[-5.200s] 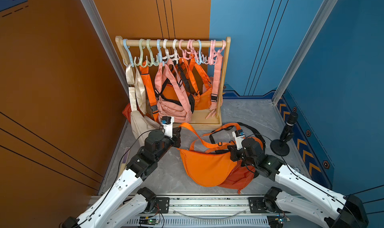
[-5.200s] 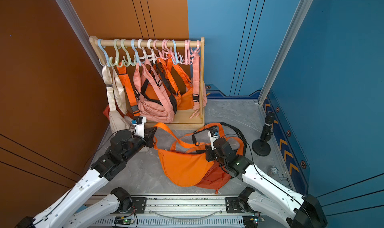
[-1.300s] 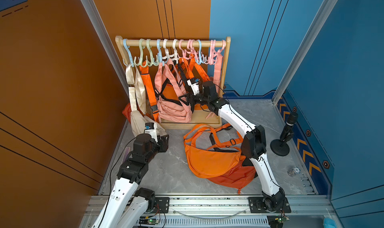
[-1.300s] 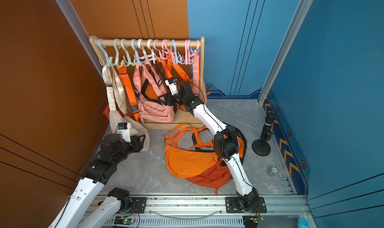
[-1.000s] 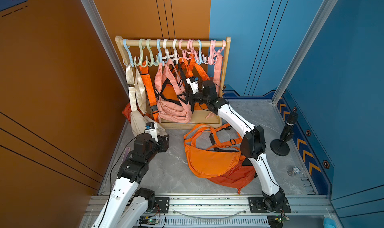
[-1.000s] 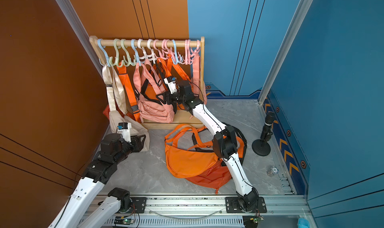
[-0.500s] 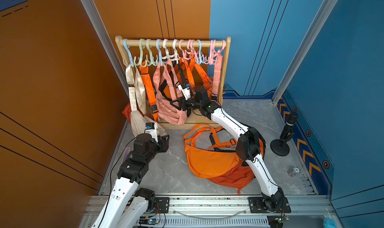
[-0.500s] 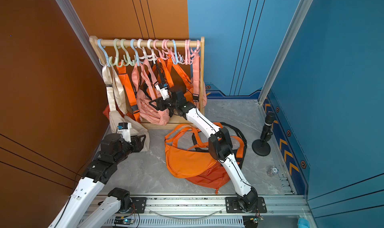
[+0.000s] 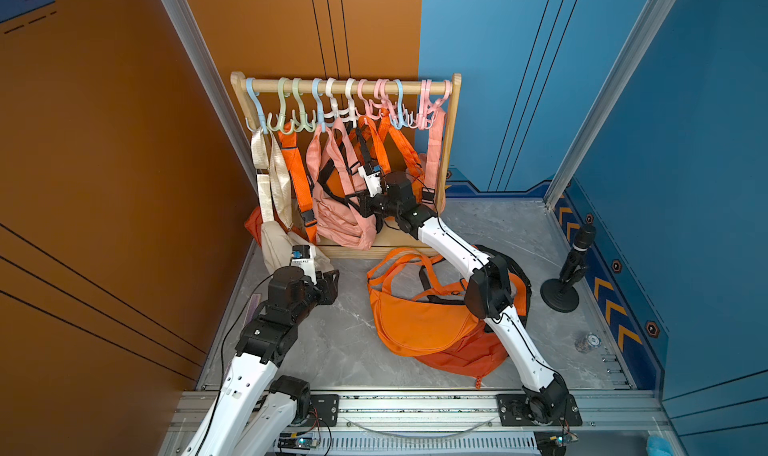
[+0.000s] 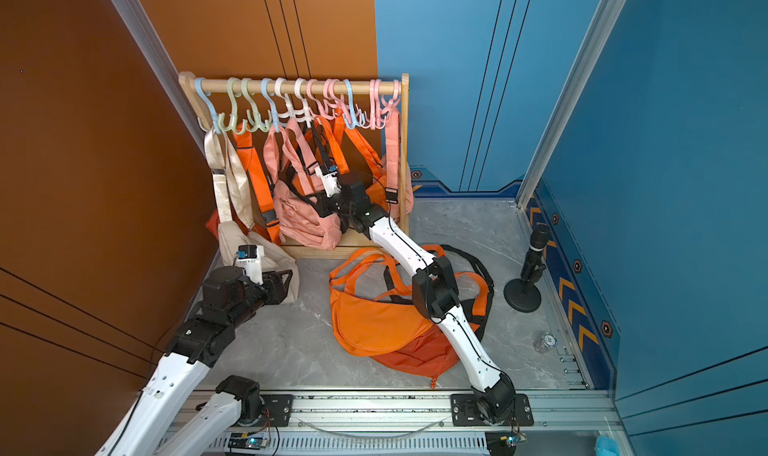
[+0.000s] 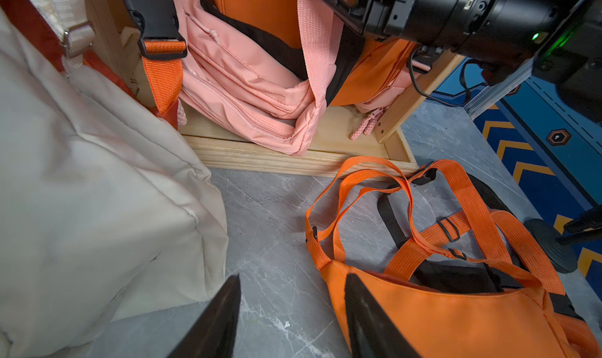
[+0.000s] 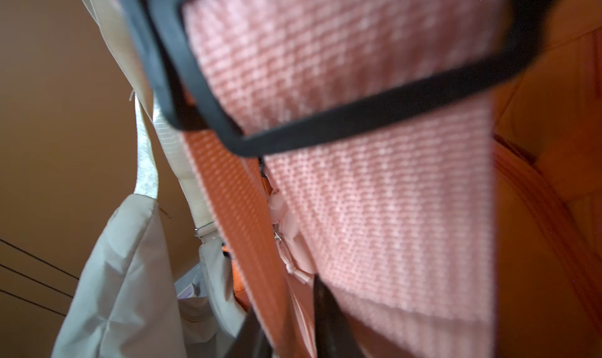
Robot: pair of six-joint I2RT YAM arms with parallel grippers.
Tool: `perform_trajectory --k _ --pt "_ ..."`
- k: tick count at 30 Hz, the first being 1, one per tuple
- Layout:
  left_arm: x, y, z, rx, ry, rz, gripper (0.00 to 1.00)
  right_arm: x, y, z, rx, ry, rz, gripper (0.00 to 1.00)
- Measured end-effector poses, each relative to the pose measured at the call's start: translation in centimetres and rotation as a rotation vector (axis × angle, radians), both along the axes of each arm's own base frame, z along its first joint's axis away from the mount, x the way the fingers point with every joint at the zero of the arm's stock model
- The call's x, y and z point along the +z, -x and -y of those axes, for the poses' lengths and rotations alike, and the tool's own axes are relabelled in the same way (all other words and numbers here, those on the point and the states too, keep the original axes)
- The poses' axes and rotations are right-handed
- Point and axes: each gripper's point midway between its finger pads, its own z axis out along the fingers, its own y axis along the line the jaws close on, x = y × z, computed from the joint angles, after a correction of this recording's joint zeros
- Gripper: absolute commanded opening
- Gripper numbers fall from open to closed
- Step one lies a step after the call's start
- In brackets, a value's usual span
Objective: Take the bag off the hook
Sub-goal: Pick up the bag from the hook.
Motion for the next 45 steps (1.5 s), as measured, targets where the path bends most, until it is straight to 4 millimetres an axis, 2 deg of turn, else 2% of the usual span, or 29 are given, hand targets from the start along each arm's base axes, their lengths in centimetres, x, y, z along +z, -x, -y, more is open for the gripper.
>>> perform_trajectory --k 5,8,13,19,21,26,29,34,39,45 --pt "-0.1 -0.2 -0.5 0.017 -0.003 -0.003 0.53 0.1 -0.1 0.1 -0.007 0.000 0.000 0.00" --pt "0.7 -0.4 -0.5 0.021 0.006 0.029 0.54 0.0 -0.3 0.5 -0.020 0.007 -0.005 0.00" --pt "1.9 -1.4 -0.5 0.030 0.015 0.076 0.54 1.1 0.1 2.5 -0.044 0.020 -0.020 0.00" --pt "4.8 -4.3 -0.1 0.053 0.009 0.148 0.53 4.4 -0.5 6.2 -0.093 -0.006 0.011 0.00" --pt "6.3 -5.1 0.3 0.052 0.001 0.199 0.54 5.1 -0.8 7.1 -0.107 -0.014 0.022 0.00" --pt "10.3 -7.1 2.4 0.013 -0.055 0.311 0.55 4.9 -1.6 8.6 -0.133 -0.014 0.017 0.00" --pt "12.3 -8.8 3.0 0.014 -0.100 0.369 0.62 4.5 -1.8 9.0 -0.141 -0.012 0.002 0.00" --pt "13.4 -11.2 3.3 0.029 -0.162 0.446 0.69 4.8 -2.1 9.7 -0.150 -0.023 -0.006 0.00" --pt "15.0 -14.0 4.1 0.027 -0.209 0.511 0.71 5.0 -2.1 10.1 -0.145 -0.028 -0.010 0.00" --pt "16.4 -16.1 3.4 0.068 -0.261 0.584 0.71 5.1 -2.1 10.3 -0.129 -0.032 -0.011 0.00"
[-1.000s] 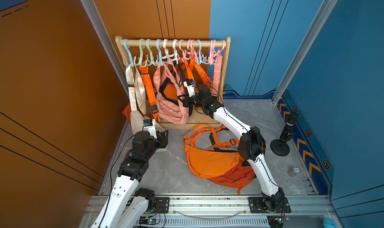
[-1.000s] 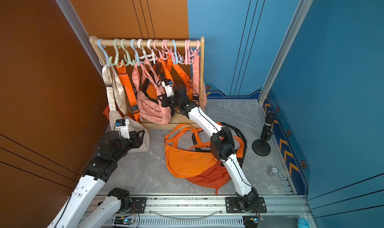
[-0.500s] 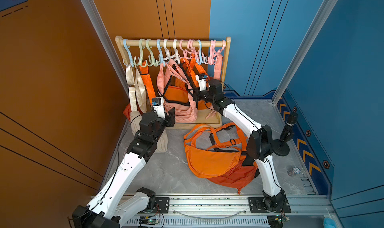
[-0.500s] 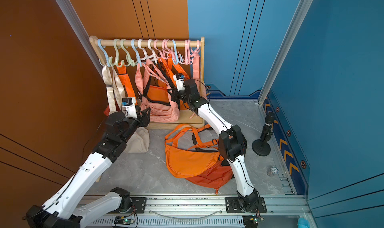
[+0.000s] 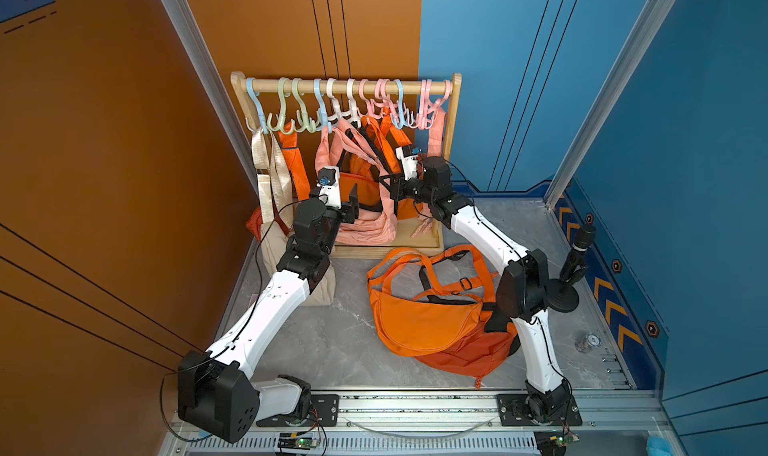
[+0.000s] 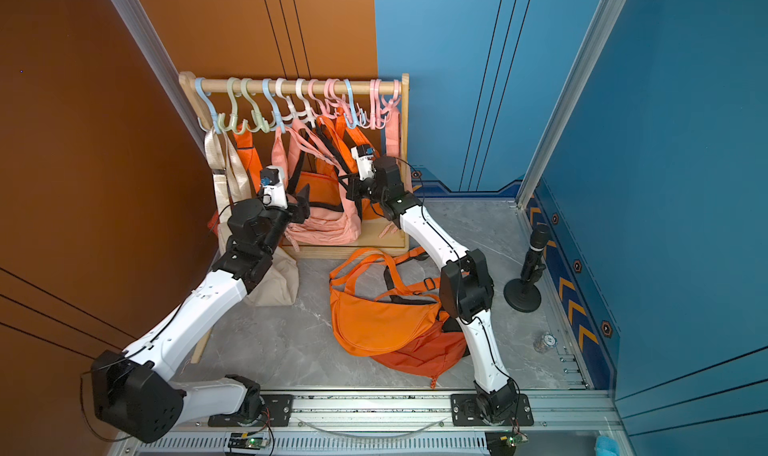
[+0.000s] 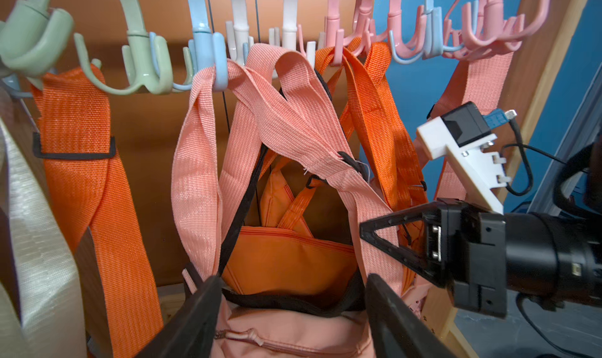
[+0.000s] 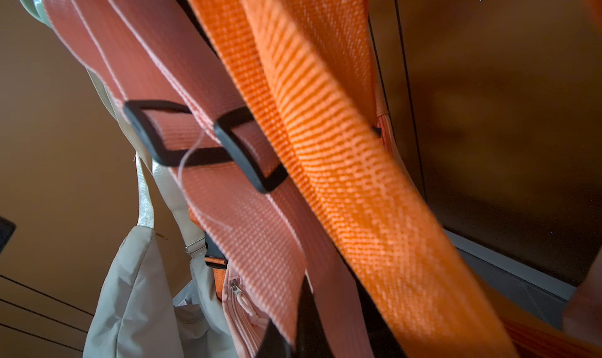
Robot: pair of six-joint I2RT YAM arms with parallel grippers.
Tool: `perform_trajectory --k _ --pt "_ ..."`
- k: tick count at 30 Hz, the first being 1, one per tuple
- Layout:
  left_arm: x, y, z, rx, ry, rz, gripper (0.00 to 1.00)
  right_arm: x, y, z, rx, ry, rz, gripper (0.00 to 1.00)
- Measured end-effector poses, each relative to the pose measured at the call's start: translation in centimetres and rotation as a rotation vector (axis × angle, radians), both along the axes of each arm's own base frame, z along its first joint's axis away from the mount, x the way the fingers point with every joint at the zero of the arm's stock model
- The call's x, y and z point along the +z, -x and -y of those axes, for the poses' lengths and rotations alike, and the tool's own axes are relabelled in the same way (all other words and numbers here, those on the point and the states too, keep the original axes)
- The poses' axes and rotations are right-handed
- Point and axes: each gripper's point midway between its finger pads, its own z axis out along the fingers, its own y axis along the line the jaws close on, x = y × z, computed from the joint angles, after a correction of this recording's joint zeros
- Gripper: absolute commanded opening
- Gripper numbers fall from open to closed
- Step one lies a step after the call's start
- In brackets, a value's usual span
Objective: Take the bag off the hook
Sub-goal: Pick up the bag from the hook.
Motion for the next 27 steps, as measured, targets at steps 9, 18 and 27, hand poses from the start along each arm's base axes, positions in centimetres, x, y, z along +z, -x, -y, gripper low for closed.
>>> perform_trajectory --k 9,18,27 --pt "-1.2 -2.9 -1.9 0.092 -0.042 0.031 0.73 0.0 -0.9 1.5 -0.007 -0.006 -0.004 0.00" --pt "-3.7 -5.8 -4.3 0.184 -0.068 0.031 0.76 0.1 -0.7 1.5 0.011 -0.009 -0.006 0.00" --pt "-4.7 -8.5 -6.1 0.251 -0.099 0.023 0.75 0.1 -0.4 1.3 0.034 -0.014 -0.011 0.00"
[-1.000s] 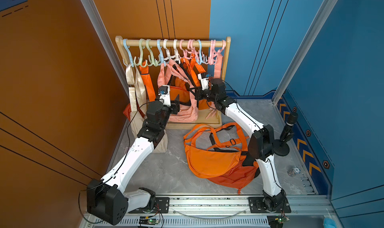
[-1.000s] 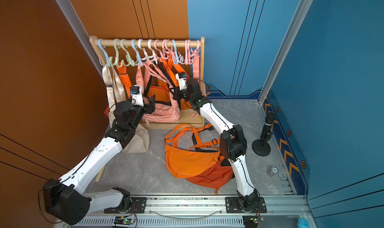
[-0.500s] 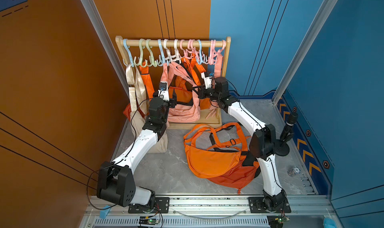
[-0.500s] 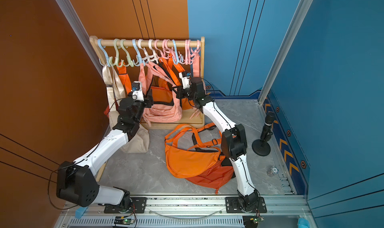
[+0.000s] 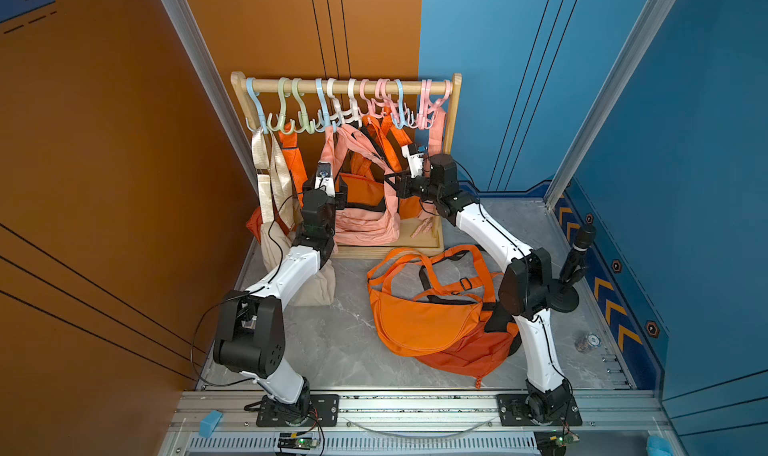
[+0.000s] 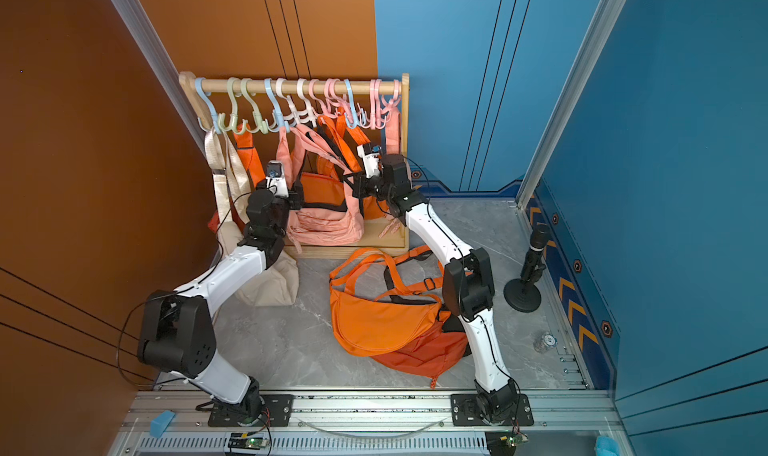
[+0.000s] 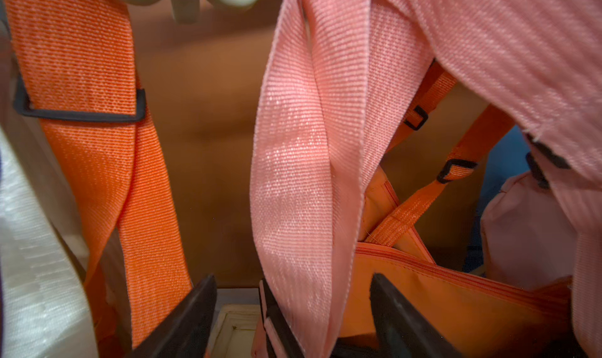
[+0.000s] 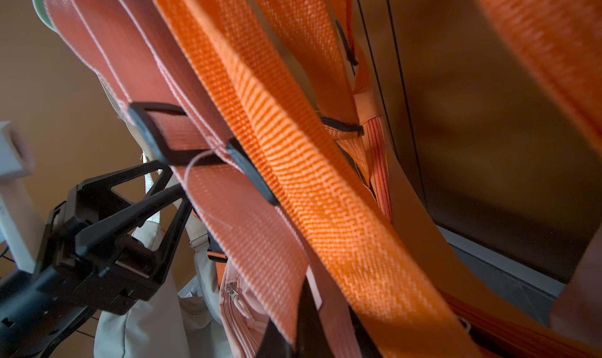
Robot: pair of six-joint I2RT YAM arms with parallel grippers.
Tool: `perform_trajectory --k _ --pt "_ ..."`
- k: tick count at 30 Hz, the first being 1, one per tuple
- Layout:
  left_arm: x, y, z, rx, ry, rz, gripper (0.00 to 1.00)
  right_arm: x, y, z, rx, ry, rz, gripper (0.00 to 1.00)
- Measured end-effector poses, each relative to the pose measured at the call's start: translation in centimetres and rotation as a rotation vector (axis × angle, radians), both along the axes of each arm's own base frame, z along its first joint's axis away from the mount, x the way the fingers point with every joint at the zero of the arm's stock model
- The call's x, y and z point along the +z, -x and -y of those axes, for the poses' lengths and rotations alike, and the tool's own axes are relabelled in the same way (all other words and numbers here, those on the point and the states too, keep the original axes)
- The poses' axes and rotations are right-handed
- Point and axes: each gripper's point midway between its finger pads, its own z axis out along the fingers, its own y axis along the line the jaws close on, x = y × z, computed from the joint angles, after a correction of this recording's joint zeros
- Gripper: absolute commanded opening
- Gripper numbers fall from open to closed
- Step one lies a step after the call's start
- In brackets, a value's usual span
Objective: Take the bag off the hook
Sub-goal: Pick up the bag from the hook.
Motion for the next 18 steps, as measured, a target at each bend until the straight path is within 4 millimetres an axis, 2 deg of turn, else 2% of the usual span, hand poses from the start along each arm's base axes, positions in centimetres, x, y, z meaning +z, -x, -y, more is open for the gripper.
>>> perform_trajectory --k 3,6,12,16,18 --pt "0.6 -0.4 -0.6 0.018 0.001 0.023 0.72 0.0 0.1 0.0 0.011 -0.002 -0.001 0.00" --pt "1.0 -0.7 -1.2 0.030 0.002 0.037 0.66 0.0 0.2 -0.1 0.016 -0.002 -0.001 0.00" --pt "0.8 -1.3 -1.9 0.037 -0.007 0.037 0.30 0.0 0.3 -0.1 0.020 -0.003 -0.002 0.00" --pt "1.0 -1.4 -2.1 0.021 -0.017 0.042 0.02 0.1 0.3 -0.1 0.023 -0.003 -0.001 0.00" --pt "1.2 -1.4 -2.0 0.008 -0.028 0.047 0.00 0.1 0.3 -0.2 0.026 -0.004 -0.001 0.00"
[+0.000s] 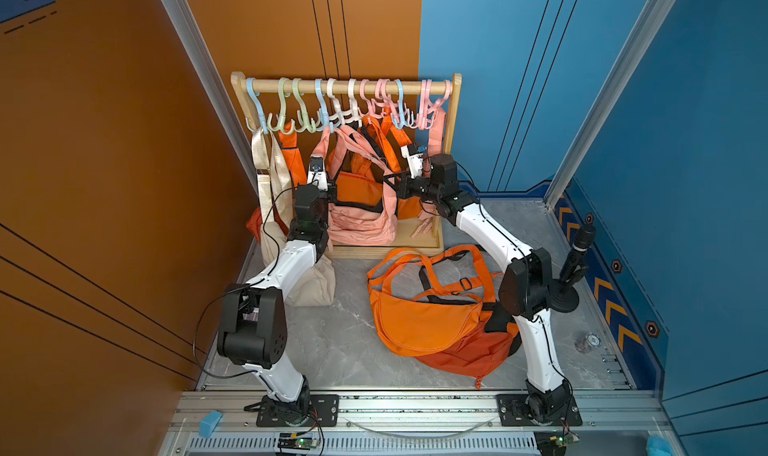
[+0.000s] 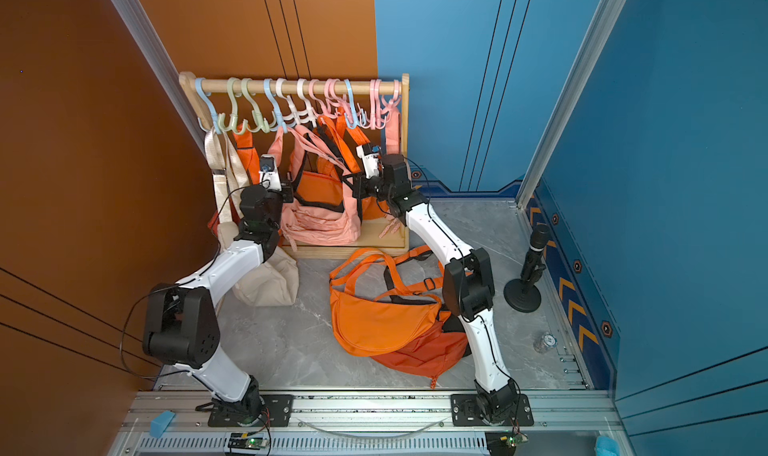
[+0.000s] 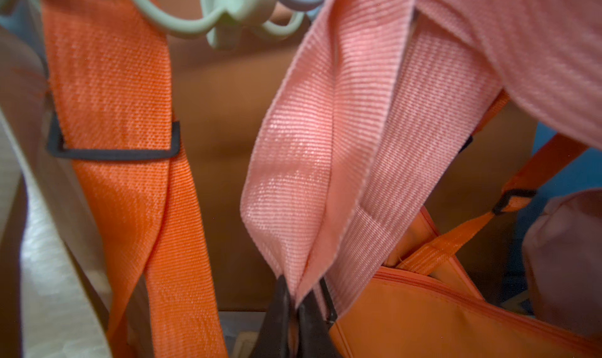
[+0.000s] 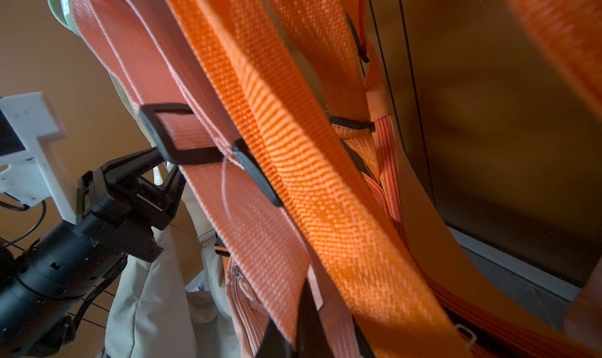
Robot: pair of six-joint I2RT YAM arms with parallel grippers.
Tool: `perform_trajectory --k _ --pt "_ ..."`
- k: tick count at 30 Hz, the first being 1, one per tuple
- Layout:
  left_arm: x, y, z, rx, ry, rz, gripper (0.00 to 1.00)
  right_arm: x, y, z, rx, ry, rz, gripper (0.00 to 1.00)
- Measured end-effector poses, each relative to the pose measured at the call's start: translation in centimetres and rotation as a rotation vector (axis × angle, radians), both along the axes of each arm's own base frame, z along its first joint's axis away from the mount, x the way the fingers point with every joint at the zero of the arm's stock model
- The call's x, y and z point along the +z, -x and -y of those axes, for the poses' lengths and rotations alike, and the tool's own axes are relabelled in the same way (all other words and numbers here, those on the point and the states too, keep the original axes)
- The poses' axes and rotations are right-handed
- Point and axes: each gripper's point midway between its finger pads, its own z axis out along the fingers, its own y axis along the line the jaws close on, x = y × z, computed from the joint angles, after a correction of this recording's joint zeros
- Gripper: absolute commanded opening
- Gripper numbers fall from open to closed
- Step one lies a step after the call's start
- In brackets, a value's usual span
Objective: Take the bag off the hook
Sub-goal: Pick up the bag from the hook.
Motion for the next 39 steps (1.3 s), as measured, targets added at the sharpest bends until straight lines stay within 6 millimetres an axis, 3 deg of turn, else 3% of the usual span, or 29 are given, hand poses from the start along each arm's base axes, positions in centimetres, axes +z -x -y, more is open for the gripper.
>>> perform_trajectory --k 10,16,21,31,39 --pt "-0.3 0.1 1.7 -0.085 -0.008 -0.025 0.00 0.2 0.5 -0.6 0.010 0.003 -0.004 0.00" --pt "0.0 0.8 3.2 -0.119 -0.002 -0.072 0.00 0.1 2.3 -2.4 0.043 0.024 -0.019 0.00" --pt "1.0 1.3 3.6 -0.128 0.005 -0.095 0.00 1.7 4.0 -3.8 0.075 0.014 -0.001 0.00" --pt "6.0 3.3 3.4 -0.135 0.027 -0.045 0.00 7.7 5.4 -4.3 0.092 -0.050 0.099 0.00" --pt "9.6 5.5 3.2 -0.140 0.037 0.018 0.00 8.2 5.6 -4.2 0.091 -0.054 0.094 0.00"
